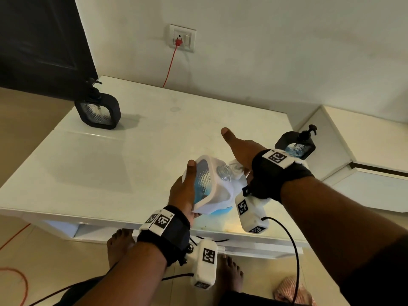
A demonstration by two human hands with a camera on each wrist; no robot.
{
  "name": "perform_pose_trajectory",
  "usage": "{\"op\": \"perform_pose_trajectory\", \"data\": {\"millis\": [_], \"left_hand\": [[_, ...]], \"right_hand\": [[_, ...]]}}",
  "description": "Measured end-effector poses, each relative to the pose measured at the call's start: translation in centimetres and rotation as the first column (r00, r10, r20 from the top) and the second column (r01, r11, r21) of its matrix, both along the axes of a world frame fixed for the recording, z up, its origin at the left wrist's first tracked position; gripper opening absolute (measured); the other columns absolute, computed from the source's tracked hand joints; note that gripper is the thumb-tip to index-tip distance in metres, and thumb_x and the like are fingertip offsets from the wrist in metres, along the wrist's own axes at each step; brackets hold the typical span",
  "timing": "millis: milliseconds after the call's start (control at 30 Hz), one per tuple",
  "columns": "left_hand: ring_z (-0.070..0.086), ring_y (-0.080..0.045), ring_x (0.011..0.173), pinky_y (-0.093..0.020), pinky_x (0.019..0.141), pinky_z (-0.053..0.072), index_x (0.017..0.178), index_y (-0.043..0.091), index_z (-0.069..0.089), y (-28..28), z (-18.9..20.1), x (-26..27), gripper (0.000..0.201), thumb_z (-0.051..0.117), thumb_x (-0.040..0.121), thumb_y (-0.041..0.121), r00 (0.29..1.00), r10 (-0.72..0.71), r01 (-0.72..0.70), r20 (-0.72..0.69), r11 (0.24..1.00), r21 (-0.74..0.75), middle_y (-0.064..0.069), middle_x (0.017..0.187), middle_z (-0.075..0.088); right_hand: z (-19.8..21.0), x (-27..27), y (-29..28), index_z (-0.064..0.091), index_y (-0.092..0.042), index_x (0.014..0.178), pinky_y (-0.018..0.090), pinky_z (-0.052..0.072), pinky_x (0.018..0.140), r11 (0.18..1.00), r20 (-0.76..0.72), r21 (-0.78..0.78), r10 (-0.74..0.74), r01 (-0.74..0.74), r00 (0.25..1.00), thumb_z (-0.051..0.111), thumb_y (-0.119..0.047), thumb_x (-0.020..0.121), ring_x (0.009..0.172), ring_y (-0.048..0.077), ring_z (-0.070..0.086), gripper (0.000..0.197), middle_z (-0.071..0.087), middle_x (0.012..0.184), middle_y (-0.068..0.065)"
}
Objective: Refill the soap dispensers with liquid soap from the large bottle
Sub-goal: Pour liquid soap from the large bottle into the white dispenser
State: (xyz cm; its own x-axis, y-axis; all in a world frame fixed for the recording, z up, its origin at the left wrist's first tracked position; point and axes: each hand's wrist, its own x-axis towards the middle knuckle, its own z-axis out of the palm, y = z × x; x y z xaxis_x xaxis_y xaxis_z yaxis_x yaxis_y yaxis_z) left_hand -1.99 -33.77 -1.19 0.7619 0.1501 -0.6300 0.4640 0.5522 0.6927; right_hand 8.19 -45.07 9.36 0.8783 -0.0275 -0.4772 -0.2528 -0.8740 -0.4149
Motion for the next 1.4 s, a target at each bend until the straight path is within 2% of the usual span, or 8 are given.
{"op": "perform_pose_trajectory", "data": {"millis": [67,200,400,633,800,867,1033,1400], "left_hand": [[0.074,-0.034,0.100,-0.052,0.084,0.063,0.121,0.030,0.067,0.0,-0.1,0.1,0.081,0.054,0.063,0.085,1.000,0.005,-0.005,0.003,1.000,0.001,-0.011,0.112,0.077],[0.075,-0.034,0.099,-0.051,0.081,0.063,0.122,0.030,0.067,0.0,-0.2,0.0,0.082,0.053,0.063,0.085,1.000,-0.002,0.002,0.005,1.000,-0.006,-0.010,0.111,0.077],[0.075,-0.034,0.100,-0.055,0.086,0.062,0.121,0.031,0.068,0.0,-0.4,-0.1,0.082,0.052,0.062,0.086,1.000,-0.011,0.011,0.009,1.000,0.000,-0.010,0.111,0.077],[0.075,-0.034,0.098,-0.055,0.088,0.062,0.120,0.028,0.069,0.0,-0.3,-0.2,0.087,0.052,0.059,0.088,1.000,-0.013,0.013,0.019,1.000,0.024,-0.010,0.108,0.078],[0.075,-0.035,0.099,-0.052,0.085,0.063,0.117,0.027,0.070,-0.1,-0.3,-0.1,0.081,0.052,0.063,0.084,1.000,-0.011,0.011,0.023,1.000,0.000,-0.013,0.110,0.077],[0.075,-0.034,0.098,-0.047,0.077,0.064,0.118,0.028,0.069,-0.1,-0.2,0.0,0.080,0.053,0.064,0.084,1.000,-0.006,0.006,0.017,1.000,0.000,-0.012,0.110,0.078],[0.075,-0.033,0.097,-0.045,0.074,0.063,0.117,0.029,0.068,-0.1,-0.1,0.0,0.061,0.052,0.084,0.078,1.000,0.013,-0.013,0.007,1.000,-0.011,-0.011,0.110,0.077],[0.075,-0.035,0.098,-0.049,0.080,0.063,0.119,0.029,0.070,0.0,-0.7,0.2,0.080,0.052,0.063,0.084,1.000,0.003,-0.003,0.012,1.000,-0.011,-0.011,0.108,0.078]], "right_hand": [[0.5,-0.2,0.0,0.054,-0.010,0.098,0.046,0.044,0.104,0.999,-0.029,0.041,0.006,-0.005,1.000,0.020,-0.084,0.085,0.103,0.035,0.062,0.082,0.064,0.110,0.016],[0.2,-0.2,-0.1,0.054,-0.013,0.077,0.042,0.045,0.101,1.000,0.013,-0.011,0.024,-0.024,1.000,0.020,-0.080,0.089,0.098,0.032,0.063,0.076,0.067,0.104,0.014],[-1.2,0.4,-0.2,0.059,-0.015,0.073,0.034,0.039,0.078,0.996,0.077,-0.093,0.018,-0.011,0.997,0.023,-0.079,0.089,0.081,0.027,0.060,0.075,0.066,0.088,0.009],[-2.1,0.3,-0.5,0.059,-0.015,0.095,0.036,0.038,0.079,0.987,0.135,-0.159,0.003,0.019,0.991,0.026,-0.077,0.090,0.091,0.028,0.057,0.070,0.061,0.098,0.007],[-1.6,0.3,-0.4,0.063,-0.015,0.080,0.033,0.038,0.069,0.993,0.106,-0.119,0.019,-0.006,0.994,0.022,-0.083,0.086,0.076,0.024,0.059,0.080,0.066,0.087,0.007],[-0.9,0.2,-0.3,0.059,-0.014,0.075,0.034,0.043,0.076,0.997,0.059,-0.069,0.019,-0.015,0.998,0.019,-0.085,0.085,0.075,0.025,0.059,0.082,0.064,0.084,0.008],[0.5,-0.2,-0.4,0.055,-0.011,0.090,0.044,0.045,0.102,0.999,-0.032,0.033,-0.005,0.006,0.999,0.018,-0.086,0.083,0.099,0.033,0.062,0.084,0.063,0.104,0.014],[-1.4,0.7,-0.4,0.059,-0.015,0.075,0.034,0.036,0.079,0.996,0.103,-0.086,0.012,-0.003,0.995,0.023,-0.078,0.090,0.087,0.028,0.059,0.074,0.066,0.098,0.010]]}}
